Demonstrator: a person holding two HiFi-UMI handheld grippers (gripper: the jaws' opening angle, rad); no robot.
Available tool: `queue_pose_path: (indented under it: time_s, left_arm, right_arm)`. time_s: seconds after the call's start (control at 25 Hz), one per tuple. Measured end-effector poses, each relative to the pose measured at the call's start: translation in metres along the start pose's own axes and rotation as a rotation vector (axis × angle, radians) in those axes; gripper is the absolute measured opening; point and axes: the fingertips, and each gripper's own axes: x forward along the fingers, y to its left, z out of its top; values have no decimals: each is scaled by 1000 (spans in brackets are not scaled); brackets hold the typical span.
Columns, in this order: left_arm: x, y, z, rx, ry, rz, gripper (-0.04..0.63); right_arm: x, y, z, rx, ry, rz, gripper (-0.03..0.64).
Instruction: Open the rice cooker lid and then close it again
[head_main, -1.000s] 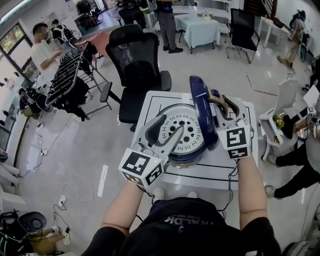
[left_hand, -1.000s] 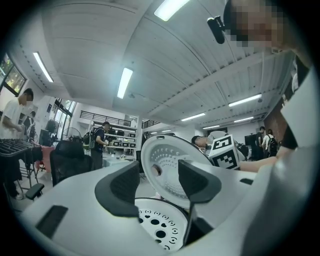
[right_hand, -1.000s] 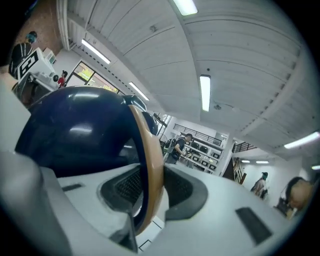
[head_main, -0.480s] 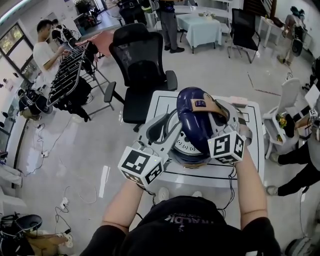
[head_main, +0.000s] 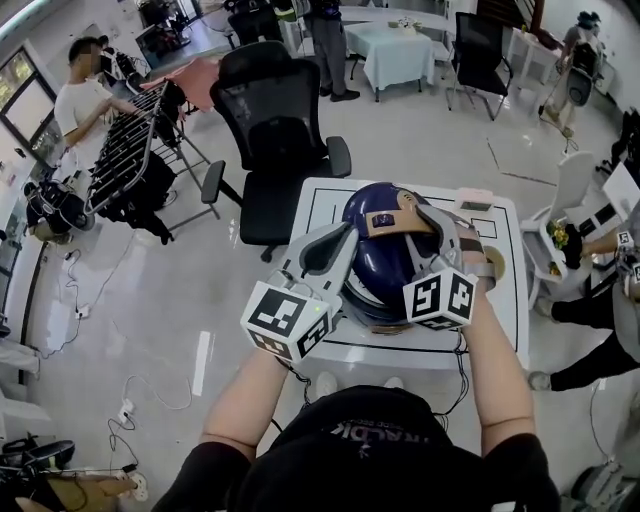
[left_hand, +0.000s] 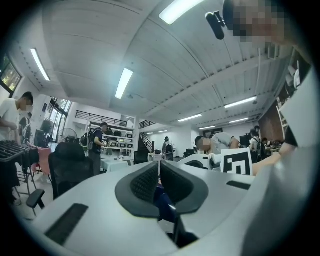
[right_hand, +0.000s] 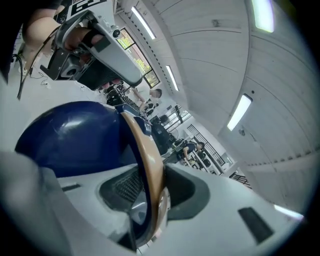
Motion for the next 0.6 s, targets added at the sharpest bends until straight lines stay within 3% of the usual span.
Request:
queue_pose_path:
  time_s: [0.6]
  left_arm:
    - [24,7,-36,30,125,-72,3]
  right_arm:
    - [14,33,9,-136,47,26,140]
